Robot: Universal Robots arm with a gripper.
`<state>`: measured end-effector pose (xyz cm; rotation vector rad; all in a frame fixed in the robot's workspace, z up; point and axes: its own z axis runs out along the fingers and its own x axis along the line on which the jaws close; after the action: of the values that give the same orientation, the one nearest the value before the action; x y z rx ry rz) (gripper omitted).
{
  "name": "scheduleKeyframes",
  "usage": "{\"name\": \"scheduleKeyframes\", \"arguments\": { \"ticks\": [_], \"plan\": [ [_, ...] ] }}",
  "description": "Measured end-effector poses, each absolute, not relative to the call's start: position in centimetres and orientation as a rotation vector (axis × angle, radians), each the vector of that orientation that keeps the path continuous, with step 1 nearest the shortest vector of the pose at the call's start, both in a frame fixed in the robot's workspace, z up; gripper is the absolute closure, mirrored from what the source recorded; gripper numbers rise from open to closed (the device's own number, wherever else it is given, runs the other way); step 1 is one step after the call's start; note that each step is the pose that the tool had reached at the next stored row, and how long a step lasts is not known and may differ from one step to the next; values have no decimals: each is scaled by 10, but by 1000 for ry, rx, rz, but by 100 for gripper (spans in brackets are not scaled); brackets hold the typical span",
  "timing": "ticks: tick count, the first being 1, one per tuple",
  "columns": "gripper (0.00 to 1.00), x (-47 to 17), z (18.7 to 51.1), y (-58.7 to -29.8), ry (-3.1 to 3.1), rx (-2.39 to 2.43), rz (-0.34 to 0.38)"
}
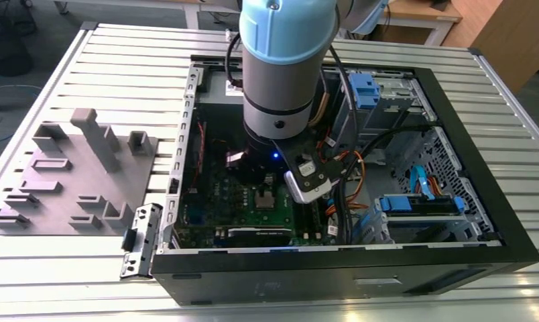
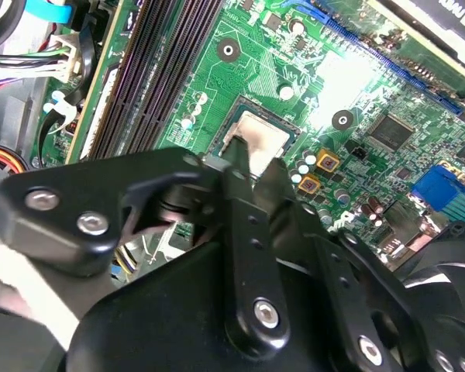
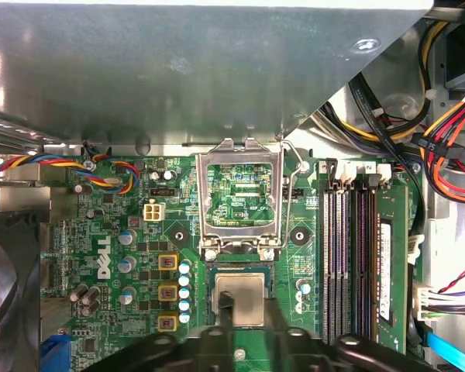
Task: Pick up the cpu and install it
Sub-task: 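Close the cpu cover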
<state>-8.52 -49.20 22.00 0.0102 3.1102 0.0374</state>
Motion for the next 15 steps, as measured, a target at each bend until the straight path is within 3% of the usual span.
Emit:
{"name": "scheduleKeyframes", "arguments": {
  "ticks": [1, 5, 15],
  "plan": [
    [72, -85, 220, -492, 3110, 10, 37],
    [89, -85, 220, -492, 3110, 10, 37],
    [89, -85, 218, -492, 3111, 10, 37]
  ]
}}
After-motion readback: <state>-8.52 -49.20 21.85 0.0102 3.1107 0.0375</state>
